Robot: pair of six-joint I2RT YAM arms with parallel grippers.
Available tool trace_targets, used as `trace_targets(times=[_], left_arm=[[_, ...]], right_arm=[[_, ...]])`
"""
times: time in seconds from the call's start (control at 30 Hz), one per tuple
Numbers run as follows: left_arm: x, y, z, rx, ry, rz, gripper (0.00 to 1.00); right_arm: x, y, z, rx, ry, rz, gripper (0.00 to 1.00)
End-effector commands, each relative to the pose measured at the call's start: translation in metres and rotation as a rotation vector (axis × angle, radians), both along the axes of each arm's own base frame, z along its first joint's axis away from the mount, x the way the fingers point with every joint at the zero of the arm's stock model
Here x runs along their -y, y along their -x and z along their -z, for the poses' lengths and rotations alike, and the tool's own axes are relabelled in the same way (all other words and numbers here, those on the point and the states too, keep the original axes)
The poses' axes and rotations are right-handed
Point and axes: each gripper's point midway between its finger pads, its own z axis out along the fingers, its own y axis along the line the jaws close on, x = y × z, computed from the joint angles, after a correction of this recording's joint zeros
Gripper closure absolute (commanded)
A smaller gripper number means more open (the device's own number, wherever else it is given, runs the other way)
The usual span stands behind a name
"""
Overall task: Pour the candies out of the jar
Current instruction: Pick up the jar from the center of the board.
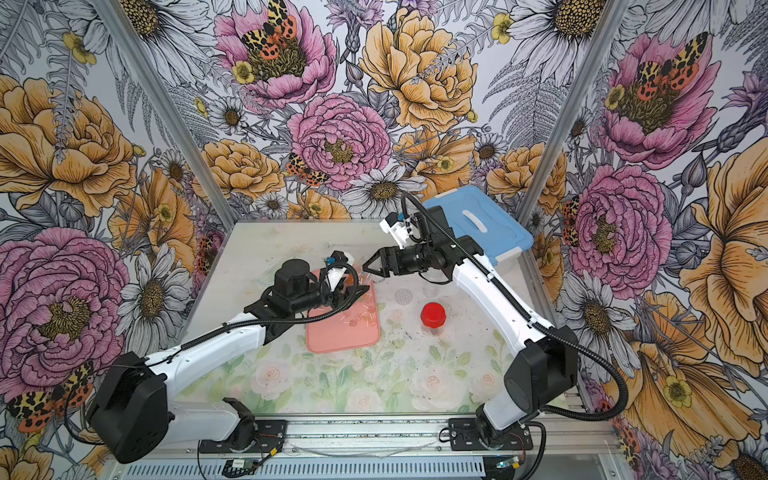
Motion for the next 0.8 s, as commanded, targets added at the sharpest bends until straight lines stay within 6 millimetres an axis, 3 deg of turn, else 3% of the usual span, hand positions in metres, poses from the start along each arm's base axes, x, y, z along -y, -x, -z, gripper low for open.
trace_targets(times=[0.0,0.23,0.33,0.77], left_arm=[[-0.005,-0.007,-0.011,0.021,0.020,-0.052,1.00],[-0.022,-0.013,-0.013,0.048,0.046,-0.170,1.00],[-0.025,-0.014,-0.013,0.051,0.055,-0.200,1.00],[-0.010,-0.006,-0.006,0.059,0.024,-0.220,1.00]], right_arm=[[0.008,-0.011,-0.018,0.051,-0.028,0.102,0.18],[0.018,-0.033,-0.028,0.096,-0.128,0.304,0.19],[0.012,-0.035,-0.028,0.124,-0.157,0.338,0.19],[-0.016,-0.041,-0.017,0.180,-0.219,0.380,0.24]])
